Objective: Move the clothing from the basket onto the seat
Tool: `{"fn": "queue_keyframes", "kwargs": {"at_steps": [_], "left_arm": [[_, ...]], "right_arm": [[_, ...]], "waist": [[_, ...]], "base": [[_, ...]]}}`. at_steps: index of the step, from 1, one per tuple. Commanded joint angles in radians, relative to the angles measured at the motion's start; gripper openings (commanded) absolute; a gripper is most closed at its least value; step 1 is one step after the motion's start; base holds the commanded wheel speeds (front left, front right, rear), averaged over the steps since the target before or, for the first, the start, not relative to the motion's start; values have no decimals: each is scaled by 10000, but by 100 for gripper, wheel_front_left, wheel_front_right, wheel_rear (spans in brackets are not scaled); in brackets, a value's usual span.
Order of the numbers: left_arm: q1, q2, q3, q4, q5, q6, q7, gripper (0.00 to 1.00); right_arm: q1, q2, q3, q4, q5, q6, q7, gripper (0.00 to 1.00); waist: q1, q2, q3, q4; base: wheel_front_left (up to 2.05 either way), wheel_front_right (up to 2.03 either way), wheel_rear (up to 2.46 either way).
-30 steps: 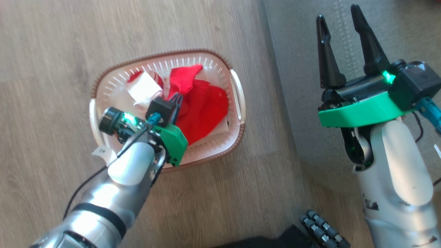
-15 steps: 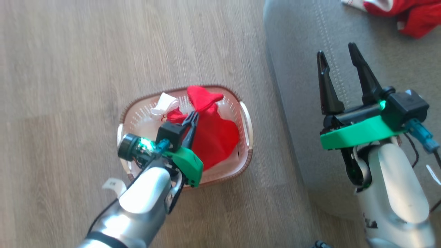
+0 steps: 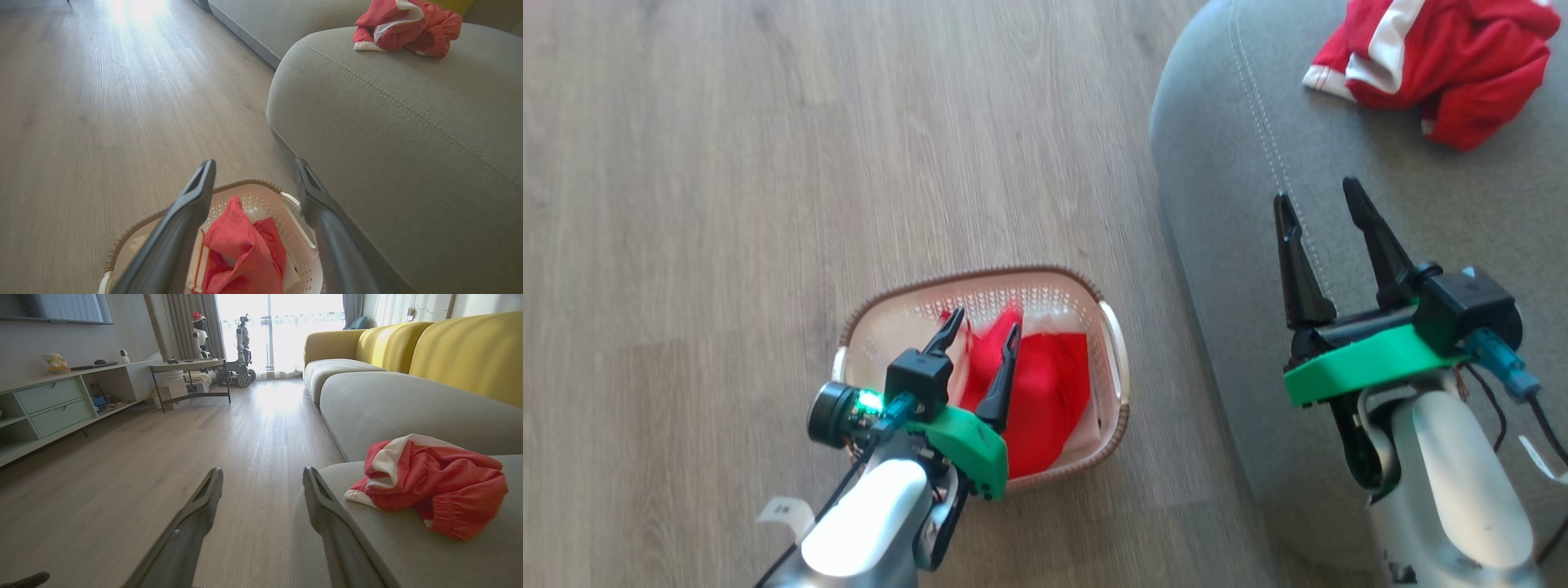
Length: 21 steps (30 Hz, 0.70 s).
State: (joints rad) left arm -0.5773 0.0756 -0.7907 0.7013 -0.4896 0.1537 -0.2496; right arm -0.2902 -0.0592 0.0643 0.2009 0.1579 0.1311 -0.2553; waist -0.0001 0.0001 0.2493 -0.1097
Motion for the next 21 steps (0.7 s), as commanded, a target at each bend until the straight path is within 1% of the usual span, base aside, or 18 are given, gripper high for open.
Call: {"fn": "queue_keyframes", "kwargs": {"at_steps": [1, 10, 15, 21], "left_arm": [[6, 187, 322, -371, -59, 84, -121, 100], [978, 536, 823, -1209, -394, 394, -121, 100], [1618, 850, 1107, -1803, -573, 687, -121, 100], [2415, 1336, 1619, -2637, -702, 1151, -122, 100]], "right_arm": [[17, 89, 144, -270, -81, -4, -41, 100], [478, 89, 31, -163, -134, -4, 77, 100], [816, 89, -34, -166, -154, -4, 121, 100], [1225, 89, -96, -138, -159, -4, 175, 100]], "waist": [[1, -1, -219, 70], [1, -1, -1029, 293], [1, -1, -1410, 457], [1, -1, -1840, 671]], "base": [[0, 0, 0], [0, 0, 0], [0, 0, 0], [0, 0, 0]]}}
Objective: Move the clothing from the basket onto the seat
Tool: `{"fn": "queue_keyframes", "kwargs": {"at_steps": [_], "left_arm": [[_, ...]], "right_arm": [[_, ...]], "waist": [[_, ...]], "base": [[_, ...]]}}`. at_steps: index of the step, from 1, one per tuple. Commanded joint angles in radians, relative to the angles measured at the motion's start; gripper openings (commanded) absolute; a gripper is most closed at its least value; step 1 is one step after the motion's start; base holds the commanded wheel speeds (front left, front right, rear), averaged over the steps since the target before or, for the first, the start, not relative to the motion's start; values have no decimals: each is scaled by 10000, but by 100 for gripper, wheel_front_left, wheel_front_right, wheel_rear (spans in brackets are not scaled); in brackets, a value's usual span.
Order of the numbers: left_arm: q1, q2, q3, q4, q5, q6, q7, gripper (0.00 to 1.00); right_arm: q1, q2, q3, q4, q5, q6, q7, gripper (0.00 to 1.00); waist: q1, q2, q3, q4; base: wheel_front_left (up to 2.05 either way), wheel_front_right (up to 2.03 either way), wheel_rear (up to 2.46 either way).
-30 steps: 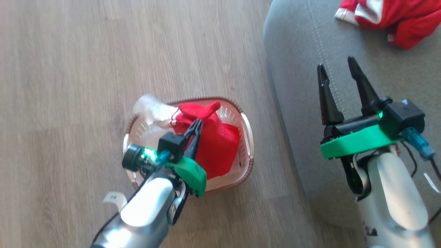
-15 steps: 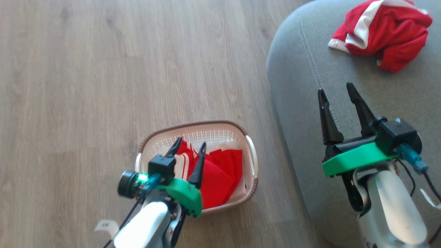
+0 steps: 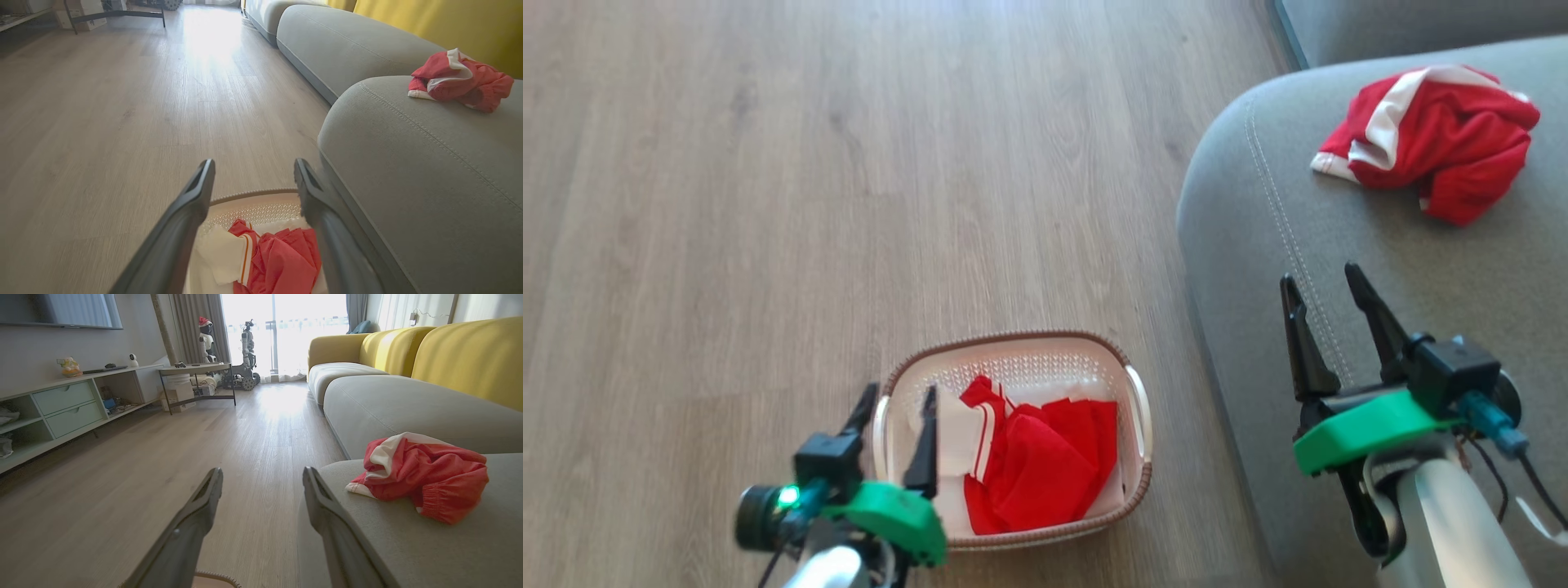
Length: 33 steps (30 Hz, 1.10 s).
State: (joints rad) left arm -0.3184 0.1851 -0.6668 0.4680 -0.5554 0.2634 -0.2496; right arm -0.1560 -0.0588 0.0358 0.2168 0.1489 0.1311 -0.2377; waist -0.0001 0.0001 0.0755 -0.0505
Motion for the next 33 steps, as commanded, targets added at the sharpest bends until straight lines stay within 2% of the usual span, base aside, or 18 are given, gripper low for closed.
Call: {"fn": "queue_keyframes", "kwargs": {"at_steps": [1, 7, 16, 33], "left_arm": [[-34, 324, 499, -466, -38, 140, -122, 100], [964, 766, 1255, -1492, 51, 631, -122, 100], [2299, 1118, 2128, -2786, 246, 1093, -122, 100], [3053, 1103, 2783, -3342, 597, 1157, -122, 100]], "right_arm": [[-54, 86, 189, -288, -64, -4, 9, 100], [338, 86, 256, -178, 71, -4, 115, 100], [744, 86, 420, 53, 195, -4, 246, 100], [832, 86, 452, 445, 310, -4, 193, 100]], "waist": [[1, -1, -172, 112], [1, -1, -603, 283], [1, -1, -992, 479], [1, -1, -1043, 623]], "base": [[0, 0, 0], [0, 0, 0], [0, 0, 0], [0, 0, 0]]}}
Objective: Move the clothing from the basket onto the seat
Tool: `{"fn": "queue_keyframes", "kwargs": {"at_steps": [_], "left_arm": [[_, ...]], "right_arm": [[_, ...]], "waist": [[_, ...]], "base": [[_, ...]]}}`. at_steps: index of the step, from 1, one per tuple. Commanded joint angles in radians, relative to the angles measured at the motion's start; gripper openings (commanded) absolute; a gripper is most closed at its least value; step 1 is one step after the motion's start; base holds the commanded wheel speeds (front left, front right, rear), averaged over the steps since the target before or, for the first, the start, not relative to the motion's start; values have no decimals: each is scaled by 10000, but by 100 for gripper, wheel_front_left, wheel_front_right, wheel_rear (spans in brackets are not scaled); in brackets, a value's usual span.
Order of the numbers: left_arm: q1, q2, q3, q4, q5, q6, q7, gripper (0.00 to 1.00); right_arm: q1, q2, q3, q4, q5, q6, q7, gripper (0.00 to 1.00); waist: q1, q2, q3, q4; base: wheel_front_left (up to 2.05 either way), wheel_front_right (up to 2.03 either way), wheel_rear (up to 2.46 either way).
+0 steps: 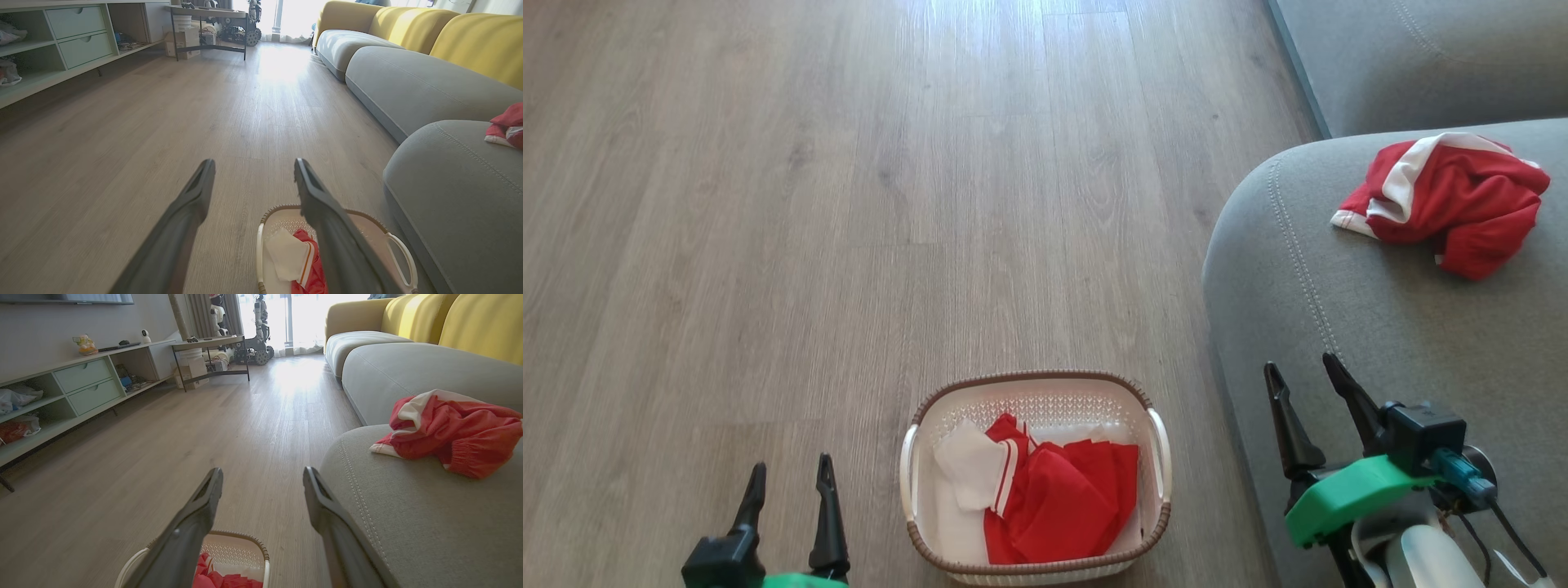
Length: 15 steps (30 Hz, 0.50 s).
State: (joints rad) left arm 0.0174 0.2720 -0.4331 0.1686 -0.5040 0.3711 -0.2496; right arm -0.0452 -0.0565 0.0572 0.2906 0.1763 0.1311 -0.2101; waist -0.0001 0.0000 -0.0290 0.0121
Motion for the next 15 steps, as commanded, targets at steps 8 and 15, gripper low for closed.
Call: {"fn": "queue_keyframes", "kwargs": {"at_steps": [8, 15], "left_arm": [[-266, 217, 529, -362, 153, 78, -122, 100], [-240, 206, 576, -365, 148, 78, -122, 100]], "right_arm": [[-336, 63, 244, -175, 54, -4, -129, 100], [-381, 63, 252, -137, 49, -4, -162, 100]], "waist": [[1, 0, 21, -41], [1, 0, 61, -80]], "base": [[0, 0, 0], [0, 0, 0]]}}
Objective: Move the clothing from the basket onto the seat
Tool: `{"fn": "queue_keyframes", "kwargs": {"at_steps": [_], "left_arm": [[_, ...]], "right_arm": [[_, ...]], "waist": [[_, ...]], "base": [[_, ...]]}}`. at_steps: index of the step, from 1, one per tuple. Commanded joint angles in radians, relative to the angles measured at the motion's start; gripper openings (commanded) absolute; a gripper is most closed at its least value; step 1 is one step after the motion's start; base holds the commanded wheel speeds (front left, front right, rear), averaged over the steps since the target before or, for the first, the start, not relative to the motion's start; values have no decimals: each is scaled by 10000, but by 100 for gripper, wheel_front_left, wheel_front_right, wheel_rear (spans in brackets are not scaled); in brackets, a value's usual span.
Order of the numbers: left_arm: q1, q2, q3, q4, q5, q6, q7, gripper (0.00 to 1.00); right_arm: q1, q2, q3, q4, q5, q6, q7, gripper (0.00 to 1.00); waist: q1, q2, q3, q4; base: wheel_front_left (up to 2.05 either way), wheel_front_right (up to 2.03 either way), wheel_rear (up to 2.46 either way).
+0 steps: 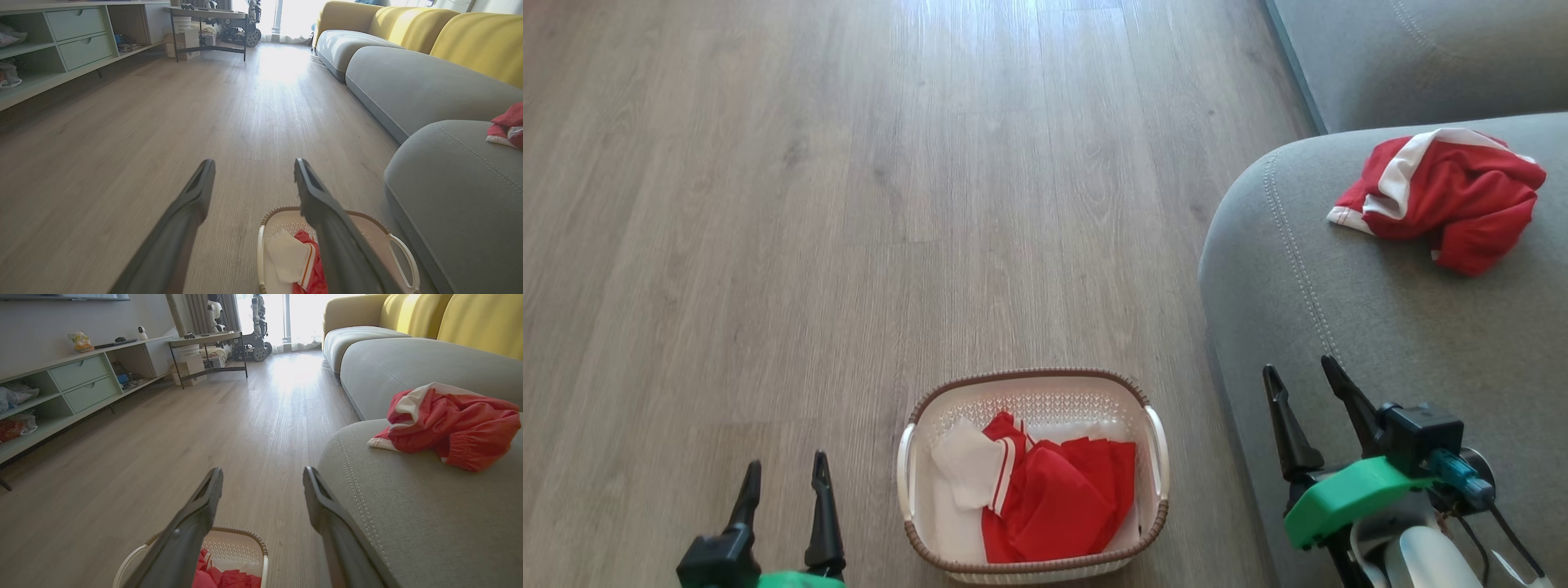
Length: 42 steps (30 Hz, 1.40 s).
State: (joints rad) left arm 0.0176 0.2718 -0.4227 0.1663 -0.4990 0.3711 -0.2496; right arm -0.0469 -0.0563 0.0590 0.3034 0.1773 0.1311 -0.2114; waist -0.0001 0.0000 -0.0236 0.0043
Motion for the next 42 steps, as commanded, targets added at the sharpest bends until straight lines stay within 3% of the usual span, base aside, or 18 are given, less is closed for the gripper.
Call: {"fn": "queue_keyframes", "kwargs": {"at_steps": [1, 10, 20, 33, 42], "left_arm": [[-241, 211, 477, -344, 97, 84, -122, 100], [-418, 209, 300, -292, 134, -9, -23, 100], [-1973, -282, -620, 674, 567, -629, 189, 100], [-5367, -1063, -1976, 4147, 1441, -2034, 598, 100], [-7113, -1722, -2649, 6840, 1780, -2762, 674, 100]], "right_arm": [[-370, 61, 232, -266, 38, -4, -152, 100], [-527, 61, 117, -379, -43, -4, -216, 100], [-1385, 61, -340, -887, -296, -4, -324, 100], [-2735, 61, -339, -1672, -293, -4, -460, 100], [-3605, 61, -230, -2379, -248, -4, -497, 100]], "waist": [[1, 0, 20, -5], [1, 0, 475, -77], [1, 0, 2227, -376], [1, 0, 4899, -1068], [1, 0, 6470, -1520]], "base": [[0, 0, 0], [0, 0, 0], [0, 0, 0], [0, 0, 0], [0, 0, 0]]}}
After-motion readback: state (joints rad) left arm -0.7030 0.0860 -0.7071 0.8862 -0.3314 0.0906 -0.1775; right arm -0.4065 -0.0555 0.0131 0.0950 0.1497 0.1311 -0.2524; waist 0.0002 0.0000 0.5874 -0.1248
